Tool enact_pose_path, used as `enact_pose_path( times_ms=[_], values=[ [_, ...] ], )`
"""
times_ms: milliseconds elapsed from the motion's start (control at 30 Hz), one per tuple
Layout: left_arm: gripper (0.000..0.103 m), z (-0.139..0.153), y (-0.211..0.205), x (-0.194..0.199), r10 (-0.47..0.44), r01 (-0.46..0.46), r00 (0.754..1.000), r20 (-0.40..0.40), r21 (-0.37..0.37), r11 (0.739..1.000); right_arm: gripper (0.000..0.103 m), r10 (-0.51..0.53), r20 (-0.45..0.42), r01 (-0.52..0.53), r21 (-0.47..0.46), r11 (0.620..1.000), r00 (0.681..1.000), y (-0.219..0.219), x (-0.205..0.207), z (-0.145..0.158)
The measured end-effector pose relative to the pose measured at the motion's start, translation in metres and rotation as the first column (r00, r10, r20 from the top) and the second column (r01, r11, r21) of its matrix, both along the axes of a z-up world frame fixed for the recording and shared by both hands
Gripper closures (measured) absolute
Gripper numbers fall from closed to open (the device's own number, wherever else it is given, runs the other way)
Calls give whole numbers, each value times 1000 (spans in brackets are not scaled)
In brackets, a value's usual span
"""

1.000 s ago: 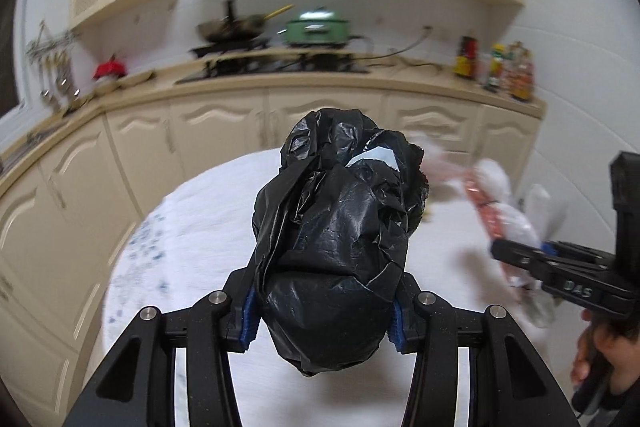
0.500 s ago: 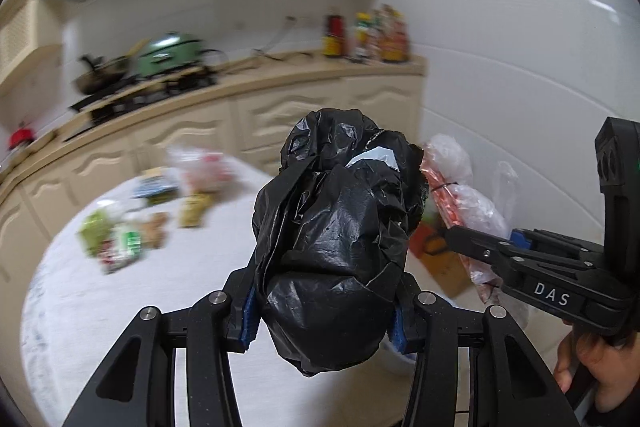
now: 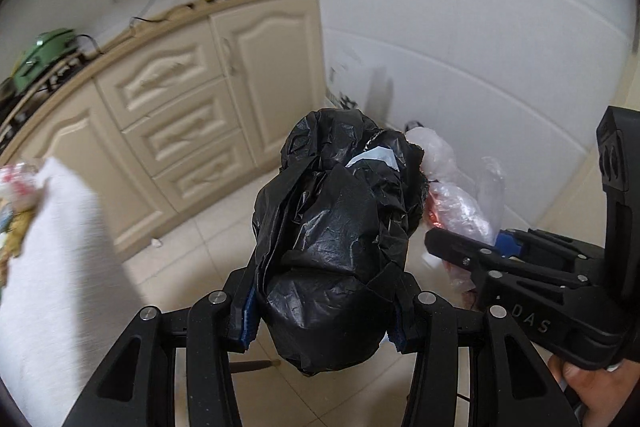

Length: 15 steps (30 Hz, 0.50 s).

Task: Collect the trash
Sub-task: 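Carry both bags over the blue bin and open both tools to drop them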

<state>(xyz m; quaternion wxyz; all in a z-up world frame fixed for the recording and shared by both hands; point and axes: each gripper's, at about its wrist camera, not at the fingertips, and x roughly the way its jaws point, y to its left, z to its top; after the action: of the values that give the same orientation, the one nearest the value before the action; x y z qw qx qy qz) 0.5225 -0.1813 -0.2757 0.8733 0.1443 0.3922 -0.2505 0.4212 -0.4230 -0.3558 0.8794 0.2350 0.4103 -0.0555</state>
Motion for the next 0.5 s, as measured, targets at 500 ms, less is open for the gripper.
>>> enact_pose_path(
  times_ms=[500],
  values=[
    [57, -70, -112, 95, -24, 33, 996, -88, 105, 994, 73, -78, -90, 83, 52, 995, 993, -55, 5, -70]
  ],
)
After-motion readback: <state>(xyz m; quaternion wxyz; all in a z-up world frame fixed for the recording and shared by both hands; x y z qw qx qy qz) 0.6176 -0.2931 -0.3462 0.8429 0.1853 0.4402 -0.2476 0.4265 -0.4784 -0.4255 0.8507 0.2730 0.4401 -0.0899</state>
